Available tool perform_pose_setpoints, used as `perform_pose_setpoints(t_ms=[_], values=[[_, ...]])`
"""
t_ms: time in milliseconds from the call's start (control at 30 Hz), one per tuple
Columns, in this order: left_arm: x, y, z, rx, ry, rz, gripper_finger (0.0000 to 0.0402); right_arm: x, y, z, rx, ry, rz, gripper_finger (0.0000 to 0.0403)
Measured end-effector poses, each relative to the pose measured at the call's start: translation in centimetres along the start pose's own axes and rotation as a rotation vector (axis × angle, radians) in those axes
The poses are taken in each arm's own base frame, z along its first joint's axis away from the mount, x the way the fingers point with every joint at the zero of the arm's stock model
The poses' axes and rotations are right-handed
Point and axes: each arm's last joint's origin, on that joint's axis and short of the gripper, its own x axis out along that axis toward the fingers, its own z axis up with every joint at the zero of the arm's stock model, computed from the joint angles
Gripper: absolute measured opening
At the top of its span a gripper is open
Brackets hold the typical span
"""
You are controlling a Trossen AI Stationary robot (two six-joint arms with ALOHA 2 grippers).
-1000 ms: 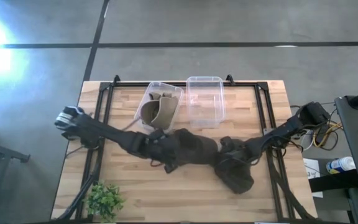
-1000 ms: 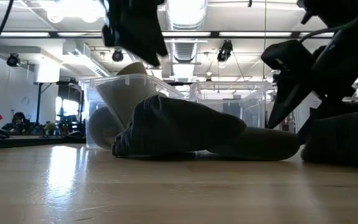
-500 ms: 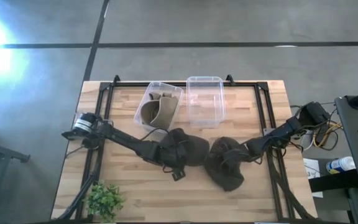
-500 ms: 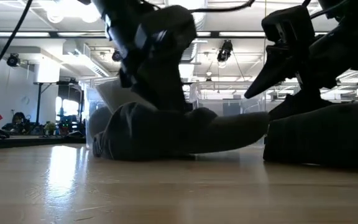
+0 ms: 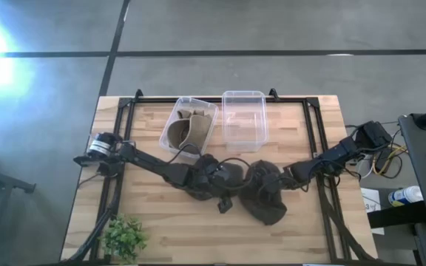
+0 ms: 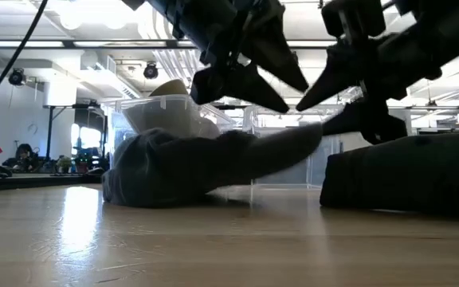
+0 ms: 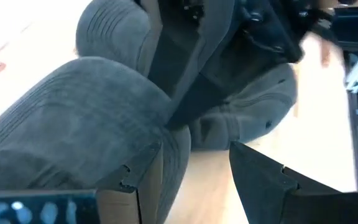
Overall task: Pick & Place hat
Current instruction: Put the left black cap into the right transparent bin
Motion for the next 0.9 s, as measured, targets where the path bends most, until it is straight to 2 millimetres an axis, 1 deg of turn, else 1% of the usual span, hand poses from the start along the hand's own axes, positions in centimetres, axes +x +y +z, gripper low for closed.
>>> perform_pose_setpoints(t_ms=[100, 233, 300, 467, 567, 667, 767, 900], values=[[-1.3, -0.9, 0.6, 0.007, -0.025, -0.033, 0.0179, 0.0, 0.3, 0.1, -0.032, -0.006, 0.006, 0.0127], [-4.4, -2.5, 2.5, 0.035, -0.099, -0.105, 0.0179, 0.1, 0.1, 0.2, -0.061, -0.006, -0.011, 0.0053], [-6.0, -3.2, 3.3, 0.043, -0.140, -0.129, 0.0179, 0.1, 0.1, 0.2, -0.064, -0.009, -0.011, 0.0023], [-10.8, -4.0, 5.1, 0.027, -0.289, -0.104, 0.0179, -0.5, 0.8, 0.4, -0.056, -0.013, 0.018, 0.0015], [-13.9, -4.0, 6.1, -0.003, -0.375, -0.104, 0.0179, -1.5, 2.3, 0.8, -0.065, -0.019, 0.072, 0.0014], [-16.9, -3.9, 6.9, -0.029, -0.442, -0.124, 0.0179, -3.3, 4.0, 1.2, -0.105, -0.010, 0.111, 0.0014], [-19.8, -3.8, 7.5, -0.043, -0.500, -0.171, 0.0179, -5.6, 5.9, 1.8, -0.170, -0.008, 0.121, 0.0013], [-22.5, -3.4, 8.1, -0.041, -0.554, -0.210, 0.0179, -9.3, 8.6, 3.5, -0.255, -0.066, 0.116, 0.0013]])
